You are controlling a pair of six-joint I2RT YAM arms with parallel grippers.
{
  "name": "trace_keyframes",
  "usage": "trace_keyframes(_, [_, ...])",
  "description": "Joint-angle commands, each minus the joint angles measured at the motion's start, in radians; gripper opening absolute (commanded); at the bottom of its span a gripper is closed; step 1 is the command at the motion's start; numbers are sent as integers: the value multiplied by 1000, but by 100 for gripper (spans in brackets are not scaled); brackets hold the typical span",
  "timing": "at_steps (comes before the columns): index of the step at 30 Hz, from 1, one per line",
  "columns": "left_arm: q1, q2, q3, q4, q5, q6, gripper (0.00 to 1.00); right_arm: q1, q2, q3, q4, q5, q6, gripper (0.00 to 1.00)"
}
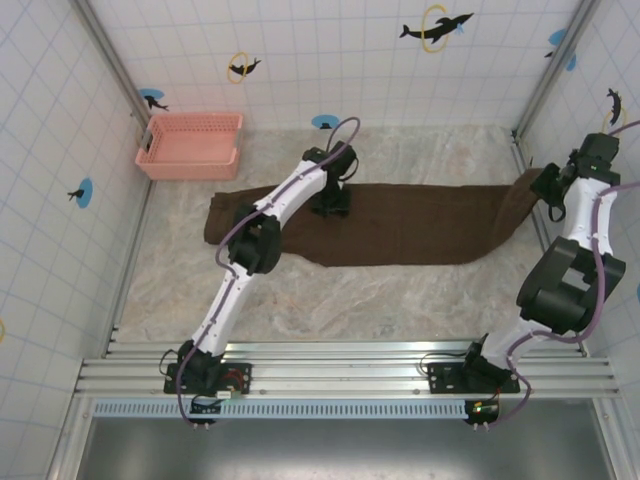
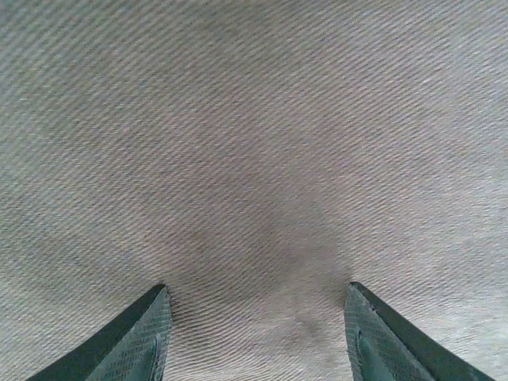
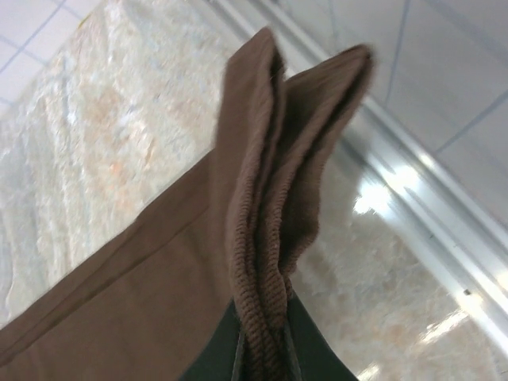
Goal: Roll up the long pants
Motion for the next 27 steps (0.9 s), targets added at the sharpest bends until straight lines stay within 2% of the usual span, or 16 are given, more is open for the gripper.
trace_keyframes(1, [-55, 86, 25, 83, 149, -142, 59, 33, -89, -62, 64, -91, 35, 0])
trace_keyframes(5, [-83, 117, 40, 225, 266, -245, 62, 154, -133, -45, 57, -152, 50, 0])
trace_keyframes(8, [-64, 89, 82, 238, 256, -240, 66, 263, -160, -18, 58, -181, 70, 0])
trace_keyframes(9, [-51, 60, 68, 249, 256, -228, 72, 300, -169, -13, 70, -191, 76, 0])
trace_keyframes(11, [-3, -21, 5, 270, 274, -206, 96, 387, -183, 10, 67, -184, 100, 0])
trace_keyframes(15, [130, -184, -125, 202, 313, -123, 97, 556, -188, 43, 96, -155, 148, 0])
trace_keyframes(17, [193, -262, -169, 104, 252, -35, 97, 645, -183, 48, 141, -125, 188, 0])
trace_keyframes(20, [267, -424, -238, -24, 29, 101, 97, 762, -137, 76, 214, -109, 254, 0])
trace_keyframes(22, [317, -512, -337, -34, -71, 155, 97, 839, -80, 142, 209, -75, 253, 0])
trace_keyframes(27, [462, -654, -615, -8, -158, 197, 97, 1000, 78, 288, 218, -43, 259, 0])
